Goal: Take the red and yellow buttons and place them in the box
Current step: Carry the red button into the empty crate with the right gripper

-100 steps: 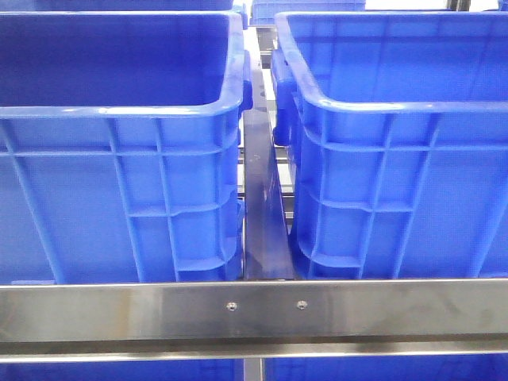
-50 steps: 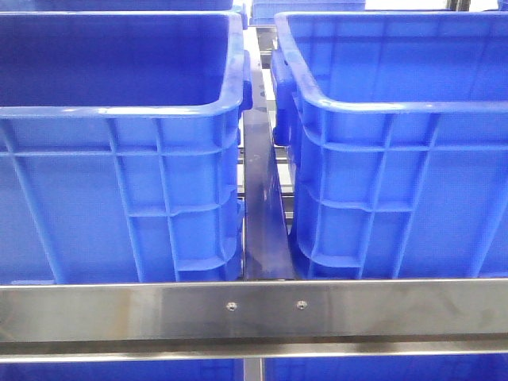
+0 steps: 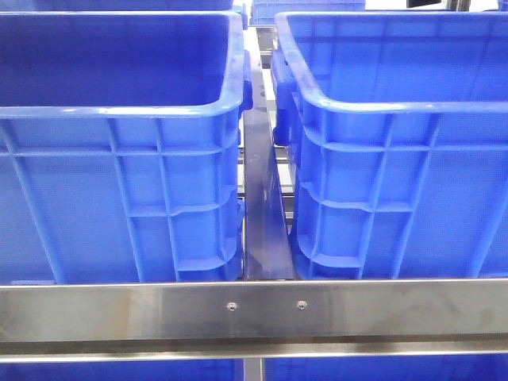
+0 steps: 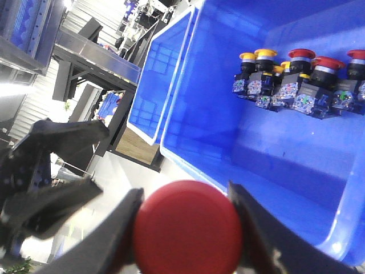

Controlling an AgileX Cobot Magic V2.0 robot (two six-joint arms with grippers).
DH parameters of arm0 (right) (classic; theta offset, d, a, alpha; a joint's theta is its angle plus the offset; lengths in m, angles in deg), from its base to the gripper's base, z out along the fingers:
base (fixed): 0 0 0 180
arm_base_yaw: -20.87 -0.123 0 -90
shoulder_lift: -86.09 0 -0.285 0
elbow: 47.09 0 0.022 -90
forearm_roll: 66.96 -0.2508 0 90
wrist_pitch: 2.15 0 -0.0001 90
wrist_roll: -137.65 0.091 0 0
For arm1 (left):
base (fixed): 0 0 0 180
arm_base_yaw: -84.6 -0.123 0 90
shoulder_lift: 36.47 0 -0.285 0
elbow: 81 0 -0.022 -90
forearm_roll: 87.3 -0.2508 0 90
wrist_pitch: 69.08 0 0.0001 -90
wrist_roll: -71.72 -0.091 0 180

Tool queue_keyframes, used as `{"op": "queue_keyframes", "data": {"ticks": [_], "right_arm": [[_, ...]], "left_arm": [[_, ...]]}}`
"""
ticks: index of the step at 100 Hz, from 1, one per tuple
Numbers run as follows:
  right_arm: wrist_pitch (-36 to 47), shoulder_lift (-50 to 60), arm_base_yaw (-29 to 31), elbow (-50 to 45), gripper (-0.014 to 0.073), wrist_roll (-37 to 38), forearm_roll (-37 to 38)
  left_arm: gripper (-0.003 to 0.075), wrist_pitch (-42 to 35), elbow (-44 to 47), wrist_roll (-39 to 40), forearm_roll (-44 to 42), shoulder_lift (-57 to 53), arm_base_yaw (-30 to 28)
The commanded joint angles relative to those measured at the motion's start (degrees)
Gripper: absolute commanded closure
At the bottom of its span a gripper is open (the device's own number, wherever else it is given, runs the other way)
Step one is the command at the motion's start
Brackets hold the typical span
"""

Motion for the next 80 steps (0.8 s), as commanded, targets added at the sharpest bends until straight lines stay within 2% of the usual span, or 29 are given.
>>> {"op": "queue_keyframes", "data": {"ticks": [1, 15, 29, 53, 67, 80], "right_arm": [[-1.81, 1.24, 0.07, 1.90, 0.0495, -0.93, -3.81], [-1.81, 1.24, 0.07, 1.90, 0.0495, -0.93, -3.81], [-1.81, 1.24, 0.07, 1.90, 0.0495, -0.98, -3.81], [-1.76, 1.24, 0.07, 1.90, 0.0495, -1.37, -3.81], [-0.64, 1.24, 0.07, 1.90, 0.0495, -1.92, -3.81], [2.81, 1.24, 0.07, 1.90, 0.0495, -2.52, -3.87]], "left_arm": [[0.0216, -3.63, 0.25, 0.60, -1.14, -2.79, -5.24], [0.0216, -3.88, 3.25, 0.93, -1.21, -6.41, -13.39], [0.0216, -5.65, 6.37, 3.61, -1.12, -10.83, -18.68], [0.0244, -6.42, 11.21, 4.48, -0.94, -19.82, -21.34], [0.0345, -6.45, 13.12, 4.56, -0.94, -24.40, -21.34], [0.0512, -6.68, 14.14, 4.70, -0.94, -27.06, -21.34]]}}
